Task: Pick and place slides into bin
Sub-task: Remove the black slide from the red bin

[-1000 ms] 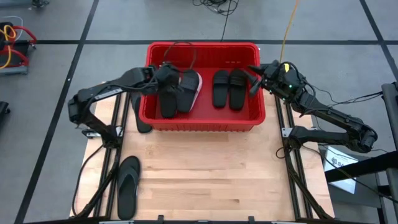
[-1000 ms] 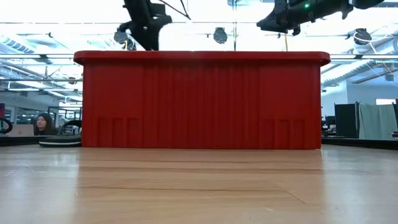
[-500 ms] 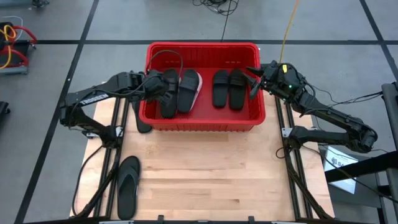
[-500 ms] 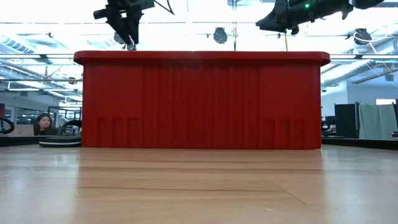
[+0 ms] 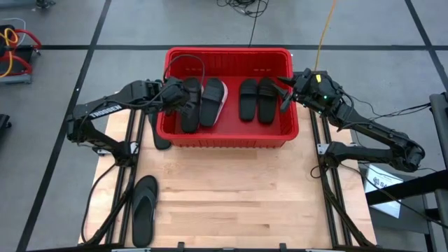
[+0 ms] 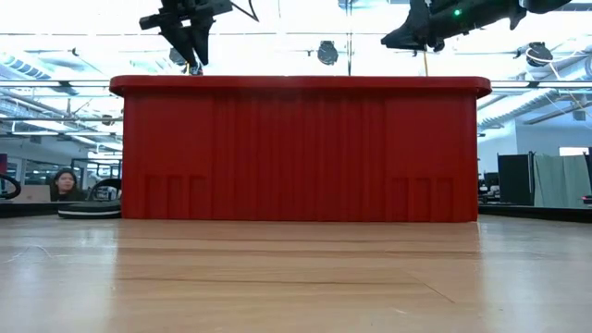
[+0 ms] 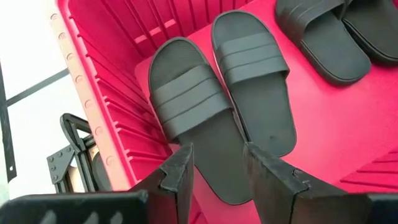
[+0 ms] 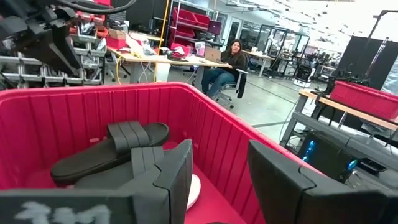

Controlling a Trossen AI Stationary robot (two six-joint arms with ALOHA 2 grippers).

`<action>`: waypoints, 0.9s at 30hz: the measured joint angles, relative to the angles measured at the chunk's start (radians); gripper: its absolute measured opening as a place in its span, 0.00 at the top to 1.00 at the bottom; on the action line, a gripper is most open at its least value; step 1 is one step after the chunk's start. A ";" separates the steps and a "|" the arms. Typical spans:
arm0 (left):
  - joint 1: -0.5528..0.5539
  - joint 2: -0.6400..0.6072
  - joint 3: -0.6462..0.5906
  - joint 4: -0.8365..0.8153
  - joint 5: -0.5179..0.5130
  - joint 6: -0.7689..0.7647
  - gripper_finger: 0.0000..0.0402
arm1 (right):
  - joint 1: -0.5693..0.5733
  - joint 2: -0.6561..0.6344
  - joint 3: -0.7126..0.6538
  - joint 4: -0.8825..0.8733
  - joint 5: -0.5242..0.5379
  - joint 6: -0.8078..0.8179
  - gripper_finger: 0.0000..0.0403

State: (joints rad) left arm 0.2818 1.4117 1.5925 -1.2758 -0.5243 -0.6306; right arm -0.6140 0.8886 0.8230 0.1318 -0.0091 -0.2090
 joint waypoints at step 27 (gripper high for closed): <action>0.022 0.195 0.001 0.306 0.021 0.775 0.66 | -0.001 0.000 0.000 -0.003 0.000 -0.015 0.64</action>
State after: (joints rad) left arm 0.3039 1.6062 1.5932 -0.9699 -0.5029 0.1446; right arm -0.6151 0.8886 0.8230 0.1291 -0.0093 -0.2237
